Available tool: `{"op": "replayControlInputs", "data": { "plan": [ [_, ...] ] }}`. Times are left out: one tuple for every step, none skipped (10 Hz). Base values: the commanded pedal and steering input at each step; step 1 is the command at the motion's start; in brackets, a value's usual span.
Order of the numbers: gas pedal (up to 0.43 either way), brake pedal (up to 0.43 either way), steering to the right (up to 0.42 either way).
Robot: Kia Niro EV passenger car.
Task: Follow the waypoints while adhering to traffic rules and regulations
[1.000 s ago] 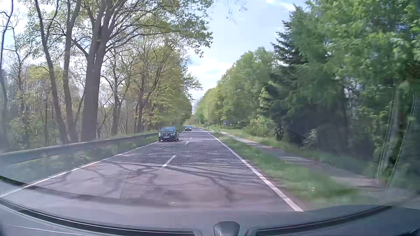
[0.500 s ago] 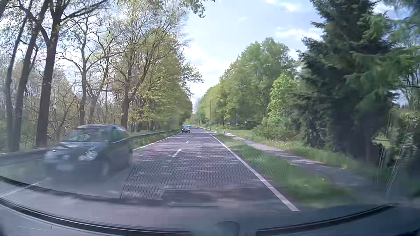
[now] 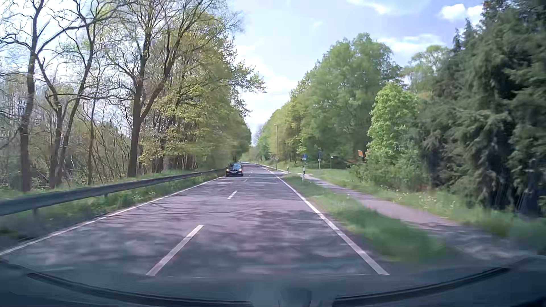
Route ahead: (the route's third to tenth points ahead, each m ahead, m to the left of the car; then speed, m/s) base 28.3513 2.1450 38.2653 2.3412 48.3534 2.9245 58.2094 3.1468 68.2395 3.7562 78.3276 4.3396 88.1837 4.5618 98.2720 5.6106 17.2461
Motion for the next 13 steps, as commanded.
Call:
{"op": "replayControlInputs", "data": {
  "plan": [
    [0.047,0.000,-0.010],
    [0.047,0.000,-0.010],
    [0.047,0.000,-0.010],
    [0.047,0.000,-0.010],
    [0.047,0.000,-0.010],
    [0.047,0.000,-0.009],
    [0.047,0.000,-0.008],
    [0.047,0.000,-0.007],
    [0.047,0.000,-0.006],
    [0.047,0.000,-0.006],
    [0.047,0.000,-0.006],
    [0.047,0.000,-0.006],
    [0.047,0.000,-0.006]
  ]
}}
